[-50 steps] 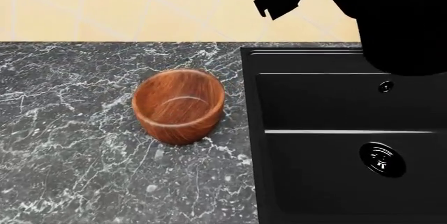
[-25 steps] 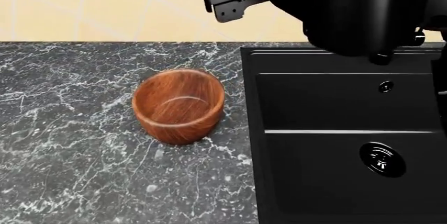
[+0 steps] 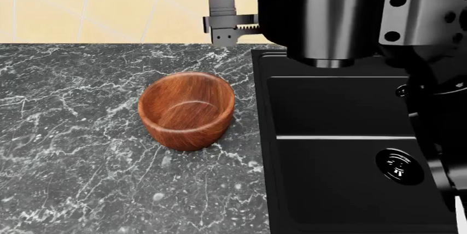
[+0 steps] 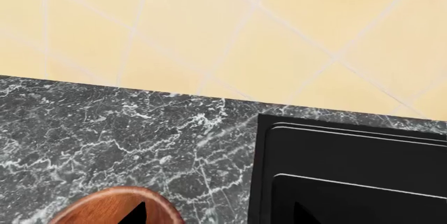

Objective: Move the fresh-baked cupcake off the tray onto the counter, and place the bowl used for mixing into the sink.

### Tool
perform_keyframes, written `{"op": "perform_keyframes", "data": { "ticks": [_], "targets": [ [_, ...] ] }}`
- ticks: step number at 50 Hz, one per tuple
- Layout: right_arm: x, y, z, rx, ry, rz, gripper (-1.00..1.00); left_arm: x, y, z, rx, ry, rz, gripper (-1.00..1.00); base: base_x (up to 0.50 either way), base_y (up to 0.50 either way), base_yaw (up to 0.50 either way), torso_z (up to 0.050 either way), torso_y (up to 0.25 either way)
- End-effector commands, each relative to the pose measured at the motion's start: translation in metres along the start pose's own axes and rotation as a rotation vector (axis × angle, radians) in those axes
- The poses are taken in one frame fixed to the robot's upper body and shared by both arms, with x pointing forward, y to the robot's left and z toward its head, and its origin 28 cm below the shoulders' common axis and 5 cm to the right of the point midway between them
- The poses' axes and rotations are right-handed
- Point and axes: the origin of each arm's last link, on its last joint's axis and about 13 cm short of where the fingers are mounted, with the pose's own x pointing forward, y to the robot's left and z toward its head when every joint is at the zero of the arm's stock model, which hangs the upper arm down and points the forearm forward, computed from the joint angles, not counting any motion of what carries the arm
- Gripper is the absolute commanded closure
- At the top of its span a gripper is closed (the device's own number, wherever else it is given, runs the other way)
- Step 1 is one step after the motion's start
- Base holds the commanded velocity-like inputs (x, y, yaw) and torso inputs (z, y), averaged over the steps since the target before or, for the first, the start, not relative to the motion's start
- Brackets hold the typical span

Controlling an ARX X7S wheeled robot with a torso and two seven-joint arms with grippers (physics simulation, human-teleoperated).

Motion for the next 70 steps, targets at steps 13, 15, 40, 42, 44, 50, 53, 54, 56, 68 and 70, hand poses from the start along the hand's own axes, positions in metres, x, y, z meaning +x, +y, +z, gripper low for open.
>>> {"op": "perform_keyframes", "data": {
  "ticks": [13,15,40,42,44,50,53,54,56,68,70],
  "targets": [
    [0.028,0.009,-0.018,0.051,0.087,0.021,-1.0,0.001,-0.001,-0.001,0.002,0.002,0.0,-1.0,0.0,0.0,0.0,0.0,0.0],
    [0.029,0.009,-0.019,0.05,0.087,0.019,-1.0,0.002,0.0,-0.002,0.004,0.004,-0.001,-1.0,0.0,0.0,0.0,0.0,0.0],
    [0.045,0.015,-0.039,0.021,0.14,0.034,-1.0,0.0,0.0,0.0,0.01,-0.004,0.001,-1.0,0.0,0.0,0.0,0.0,0.0],
    [0.046,0.016,-0.04,0.02,0.147,0.036,-1.0,0.0,0.0,0.0,0.01,-0.004,0.001,-1.0,0.0,0.0,0.0,0.0,0.0],
    [0.046,0.017,-0.041,0.02,0.149,0.039,-1.0,0.0,0.0,0.0,0.01,-0.003,0.001,-1.0,0.0,0.0,0.0,0.0,0.0],
    [0.049,0.019,-0.045,0.014,0.165,0.048,-1.0,0.0,0.0,0.0,0.01,-0.003,0.003,-1.0,0.0,0.0,0.0,0.0,0.0],
    [0.052,0.019,-0.047,0.024,0.177,0.051,-1.0,0.0,-0.001,0.0,0.01,-0.002,0.002,-1.0,0.0,0.0,0.0,0.0,0.0],
    [0.053,0.019,-0.049,0.026,0.181,0.049,-1.0,0.0,-0.001,0.0,0.01,-0.002,0.002,-1.0,0.0,0.0,0.0,0.0,0.0],
    [0.055,0.019,-0.05,0.028,0.184,0.046,-1.0,0.0,0.0,0.0,0.01,-0.002,0.002,-1.0,0.0,0.0,0.0,0.0,0.0],
    [0.062,0.019,-0.059,0.029,0.207,0.048,-1.0,0.0,0.0,0.001,0.009,-0.005,0.005,-1.0,0.0,0.0,0.0,0.0,0.0],
    [0.063,0.019,-0.061,0.024,0.213,0.049,-1.0,0.0,0.0,0.0,0.008,-0.005,0.006,-1.0,0.0,0.0,0.0,0.0,0.0]
  ]
}}
